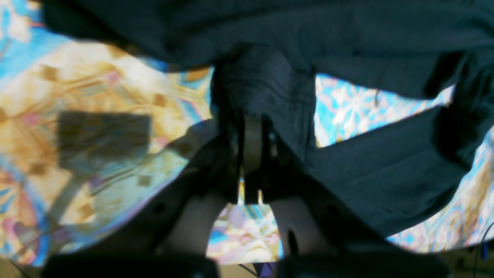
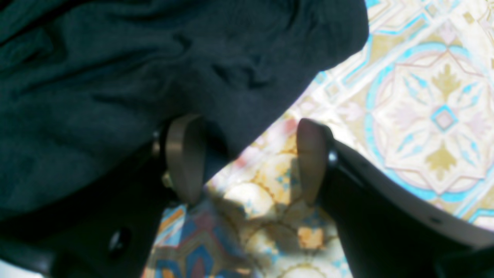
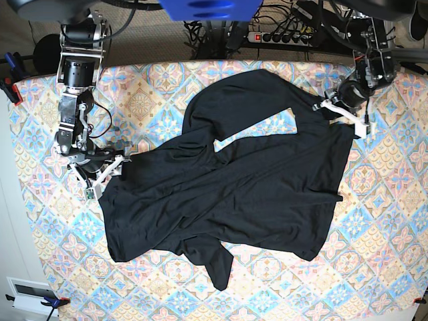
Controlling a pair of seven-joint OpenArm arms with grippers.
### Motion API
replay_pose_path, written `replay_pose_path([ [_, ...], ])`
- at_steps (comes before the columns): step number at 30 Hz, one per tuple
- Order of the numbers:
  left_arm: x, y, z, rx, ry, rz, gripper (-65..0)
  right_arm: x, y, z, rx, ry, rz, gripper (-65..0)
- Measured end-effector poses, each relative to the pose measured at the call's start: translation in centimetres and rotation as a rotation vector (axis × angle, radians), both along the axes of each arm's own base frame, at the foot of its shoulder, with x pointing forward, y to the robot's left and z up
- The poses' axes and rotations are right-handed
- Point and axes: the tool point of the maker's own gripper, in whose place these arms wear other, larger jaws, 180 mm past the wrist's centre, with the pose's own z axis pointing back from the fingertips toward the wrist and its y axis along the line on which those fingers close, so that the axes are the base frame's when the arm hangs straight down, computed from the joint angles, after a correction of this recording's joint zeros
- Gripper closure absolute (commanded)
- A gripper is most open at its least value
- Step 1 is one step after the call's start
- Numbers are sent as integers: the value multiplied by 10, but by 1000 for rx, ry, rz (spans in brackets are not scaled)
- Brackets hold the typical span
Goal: Layout the t-shirt on the table in an organized manner, then fold the t-shirt properly
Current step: 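Hold the sleeve with the left gripper and shift the right gripper's grip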
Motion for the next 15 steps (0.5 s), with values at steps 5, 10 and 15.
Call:
replay_pose_path([
  [5, 1, 2, 2, -10, -10, 11, 0, 46, 2, 47, 15, -135, 0, -346],
  [10, 2, 2, 3, -9, -11, 12, 0, 17, -4, -4, 25, 27, -25, -240],
  [15, 3, 5, 4, 3, -9, 4, 0, 23, -4, 0, 31, 6, -31, -134],
])
